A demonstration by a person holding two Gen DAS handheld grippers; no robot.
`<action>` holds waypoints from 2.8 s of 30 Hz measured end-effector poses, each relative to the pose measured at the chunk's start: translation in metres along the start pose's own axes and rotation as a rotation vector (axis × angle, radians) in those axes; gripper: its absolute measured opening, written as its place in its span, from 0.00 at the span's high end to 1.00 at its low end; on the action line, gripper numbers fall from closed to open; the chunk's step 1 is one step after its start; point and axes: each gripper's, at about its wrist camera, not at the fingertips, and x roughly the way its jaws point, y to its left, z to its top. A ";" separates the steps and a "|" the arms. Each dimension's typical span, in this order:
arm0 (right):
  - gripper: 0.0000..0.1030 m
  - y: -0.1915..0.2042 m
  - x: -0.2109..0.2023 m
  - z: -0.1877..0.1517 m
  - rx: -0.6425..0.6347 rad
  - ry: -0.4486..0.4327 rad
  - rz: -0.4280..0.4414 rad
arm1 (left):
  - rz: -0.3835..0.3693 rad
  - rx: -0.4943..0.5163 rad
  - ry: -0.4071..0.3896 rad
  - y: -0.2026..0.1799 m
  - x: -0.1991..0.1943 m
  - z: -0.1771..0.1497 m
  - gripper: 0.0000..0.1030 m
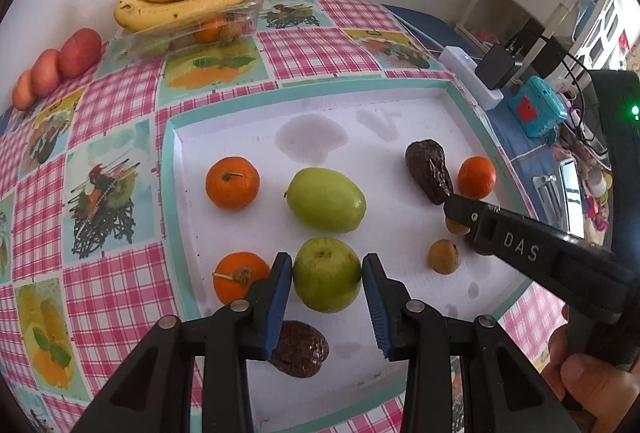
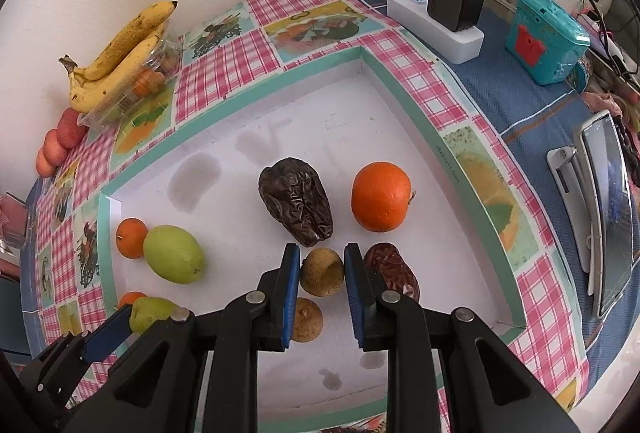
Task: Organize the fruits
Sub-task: 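Lower the pear in the left tool and the kiwi in the right onto the tray, then open the left tool to release the pear while the right releases the kiwi, then withdraw both open tools up and away from the tray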
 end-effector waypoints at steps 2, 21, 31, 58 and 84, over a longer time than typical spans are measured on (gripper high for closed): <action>0.77 0.000 0.002 0.000 0.000 0.002 0.000 | 0.000 -0.005 -0.008 0.002 0.001 0.002 0.63; 0.77 0.001 0.007 0.002 -0.001 -0.002 -0.010 | -0.023 -0.040 -0.008 0.013 -0.001 0.009 0.61; 0.65 0.002 -0.004 0.004 -0.010 -0.021 -0.012 | 0.048 -0.092 -0.054 0.033 -0.034 0.015 0.30; 0.12 0.058 -0.025 -0.011 -0.160 -0.077 0.054 | 0.272 -0.283 -0.107 0.122 -0.054 -0.004 0.00; 0.12 0.070 -0.053 -0.070 -0.225 -0.107 0.087 | 0.638 -0.262 -0.178 0.119 -0.115 -0.075 0.00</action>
